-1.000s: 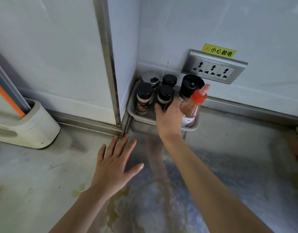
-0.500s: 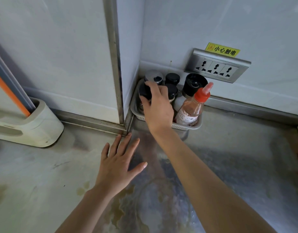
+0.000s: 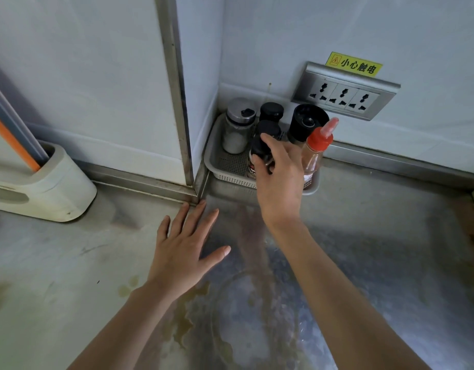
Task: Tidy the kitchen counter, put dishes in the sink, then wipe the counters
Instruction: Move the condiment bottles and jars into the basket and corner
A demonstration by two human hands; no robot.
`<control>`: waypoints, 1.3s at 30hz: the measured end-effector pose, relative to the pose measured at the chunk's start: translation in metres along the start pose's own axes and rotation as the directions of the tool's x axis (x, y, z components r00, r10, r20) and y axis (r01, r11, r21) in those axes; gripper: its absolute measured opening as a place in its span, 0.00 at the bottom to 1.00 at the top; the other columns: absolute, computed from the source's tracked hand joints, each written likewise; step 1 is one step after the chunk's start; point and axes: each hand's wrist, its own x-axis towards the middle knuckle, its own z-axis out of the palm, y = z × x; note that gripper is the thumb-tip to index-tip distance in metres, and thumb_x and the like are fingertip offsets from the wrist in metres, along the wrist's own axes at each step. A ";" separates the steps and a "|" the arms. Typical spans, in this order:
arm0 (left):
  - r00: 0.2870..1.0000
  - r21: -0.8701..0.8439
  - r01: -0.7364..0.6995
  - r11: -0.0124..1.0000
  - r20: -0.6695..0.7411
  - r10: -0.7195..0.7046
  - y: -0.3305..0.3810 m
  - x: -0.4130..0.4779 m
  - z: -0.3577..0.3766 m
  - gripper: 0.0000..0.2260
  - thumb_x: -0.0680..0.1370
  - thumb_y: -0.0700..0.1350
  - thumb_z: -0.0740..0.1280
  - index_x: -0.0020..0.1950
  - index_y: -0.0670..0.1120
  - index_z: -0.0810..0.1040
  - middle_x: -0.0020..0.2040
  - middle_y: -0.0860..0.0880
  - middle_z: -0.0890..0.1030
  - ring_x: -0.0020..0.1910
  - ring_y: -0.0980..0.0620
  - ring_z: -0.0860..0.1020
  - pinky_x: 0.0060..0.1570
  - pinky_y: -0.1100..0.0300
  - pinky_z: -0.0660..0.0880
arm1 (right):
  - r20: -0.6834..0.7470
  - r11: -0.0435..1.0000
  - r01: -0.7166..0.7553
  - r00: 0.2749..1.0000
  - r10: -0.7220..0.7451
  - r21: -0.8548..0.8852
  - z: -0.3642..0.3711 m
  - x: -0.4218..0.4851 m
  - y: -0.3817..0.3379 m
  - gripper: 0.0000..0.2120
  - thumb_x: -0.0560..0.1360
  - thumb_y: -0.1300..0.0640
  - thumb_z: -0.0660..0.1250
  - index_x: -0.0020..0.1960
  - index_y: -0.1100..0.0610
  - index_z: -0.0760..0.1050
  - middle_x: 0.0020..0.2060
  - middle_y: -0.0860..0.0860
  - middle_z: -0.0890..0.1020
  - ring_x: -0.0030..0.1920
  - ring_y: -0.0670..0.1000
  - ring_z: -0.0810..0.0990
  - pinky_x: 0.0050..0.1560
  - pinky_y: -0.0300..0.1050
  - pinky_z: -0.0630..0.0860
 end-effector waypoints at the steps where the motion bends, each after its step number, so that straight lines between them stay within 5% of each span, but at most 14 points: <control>1: 1.000 -0.005 0.001 1.000 0.006 -0.001 0.000 0.000 -0.001 0.37 0.68 0.74 0.37 0.75 0.60 0.48 0.76 0.58 0.45 0.75 0.53 0.44 0.71 0.48 0.44 | -0.001 1.000 -0.004 1.000 0.004 0.005 0.000 -0.001 0.000 0.18 0.75 0.61 0.68 0.65 0.56 0.74 0.58 0.57 0.74 0.51 0.53 0.78 0.52 0.42 0.77; 6: 0.987 -0.114 0.001 0.993 0.157 0.017 0.004 0.001 -0.022 0.41 0.65 0.76 0.40 0.75 0.58 0.49 0.76 0.57 0.42 0.74 0.55 0.38 0.71 0.49 0.40 | 0.099 0.999 -0.046 0.994 0.043 0.027 -0.014 -0.007 -0.002 0.25 0.75 0.61 0.67 0.71 0.54 0.66 0.63 0.56 0.72 0.62 0.52 0.72 0.59 0.36 0.68; 10: 0.999 -0.202 -0.022 0.979 -0.035 0.015 0.012 -0.030 -0.055 0.30 0.74 0.65 0.52 0.71 0.51 0.65 0.73 0.51 0.63 0.73 0.47 0.57 0.71 0.49 0.54 | 0.132 0.997 -0.057 0.990 0.051 0.046 -0.037 -0.030 -0.016 0.24 0.74 0.63 0.66 0.68 0.56 0.66 0.66 0.55 0.68 0.64 0.51 0.69 0.58 0.37 0.68; 14: 0.971 -0.486 0.102 0.868 -0.140 -0.193 0.005 -0.100 -0.080 0.23 0.72 0.58 0.56 0.59 0.46 0.77 0.61 0.48 0.76 0.61 0.51 0.73 0.62 0.54 0.68 | 0.299 0.998 -0.005 0.954 -0.015 0.065 -0.042 -0.089 -0.048 0.19 0.74 0.65 0.64 0.65 0.60 0.68 0.61 0.57 0.71 0.61 0.55 0.71 0.54 0.32 0.62; 18: 0.903 -0.568 0.251 0.783 -0.153 -0.401 -0.031 -0.177 -0.104 0.18 0.73 0.54 0.61 0.56 0.45 0.78 0.57 0.53 0.74 0.55 0.58 0.74 0.56 0.78 0.61 | 0.468 0.992 0.046 0.878 -0.096 0.117 -0.026 -0.145 -0.095 0.16 0.72 0.68 0.66 0.59 0.63 0.72 0.55 0.59 0.74 0.55 0.50 0.70 0.53 0.31 0.61; 23: 0.697 -0.617 0.457 0.641 -0.199 -0.689 -0.102 -0.279 -0.125 0.09 0.73 0.47 0.68 0.52 0.45 0.79 0.53 0.52 0.74 0.51 0.56 0.75 0.51 0.80 0.61 | 0.697 0.965 0.075 0.677 -0.235 0.252 0.006 -0.204 -0.172 0.13 0.72 0.69 0.65 0.55 0.59 0.74 0.52 0.49 0.73 0.51 0.44 0.71 0.53 0.26 0.60; 25: 0.557 -0.646 0.529 0.550 -0.224 -0.800 -0.130 -0.309 -0.135 0.10 0.73 0.40 0.70 0.53 0.44 0.78 0.53 0.49 0.74 0.52 0.49 0.76 0.51 0.71 0.65 | 0.753 0.956 0.074 0.599 -0.271 0.285 0.021 -0.223 -0.201 0.12 0.73 0.67 0.65 0.55 0.57 0.74 0.52 0.46 0.72 0.47 0.40 0.71 0.52 0.27 0.62; 29: 0.287 -0.782 0.529 0.330 -0.201 -0.937 -0.183 -0.328 -0.169 0.23 0.72 0.43 0.72 0.64 0.41 0.69 0.62 0.44 0.71 0.57 0.46 0.74 0.55 0.53 0.71 | 0.794 0.947 0.031 0.537 -0.285 0.319 0.047 -0.249 -0.252 0.12 0.74 0.66 0.64 0.55 0.56 0.73 0.51 0.45 0.72 0.46 0.35 0.72 0.46 0.23 0.64; 33: 0.319 -0.841 0.430 0.328 -0.199 -0.927 -0.220 -0.312 -0.190 0.30 0.70 0.44 0.73 0.68 0.43 0.64 0.66 0.46 0.69 0.60 0.48 0.72 0.60 0.51 0.70 | 0.793 0.956 -0.015 0.562 -0.234 0.293 0.066 -0.264 -0.278 0.12 0.74 0.68 0.64 0.54 0.56 0.74 0.52 0.49 0.74 0.49 0.44 0.74 0.46 0.22 0.65; 39: 0.380 -0.864 0.357 0.356 -0.213 -0.900 -0.249 -0.295 -0.189 0.19 0.71 0.44 0.72 0.58 0.48 0.69 0.55 0.52 0.76 0.55 0.50 0.75 0.52 0.56 0.70 | 0.789 0.969 -0.134 0.609 -0.084 0.206 0.068 -0.268 -0.274 0.13 0.74 0.67 0.63 0.52 0.50 0.71 0.54 0.50 0.74 0.50 0.46 0.74 0.50 0.36 0.68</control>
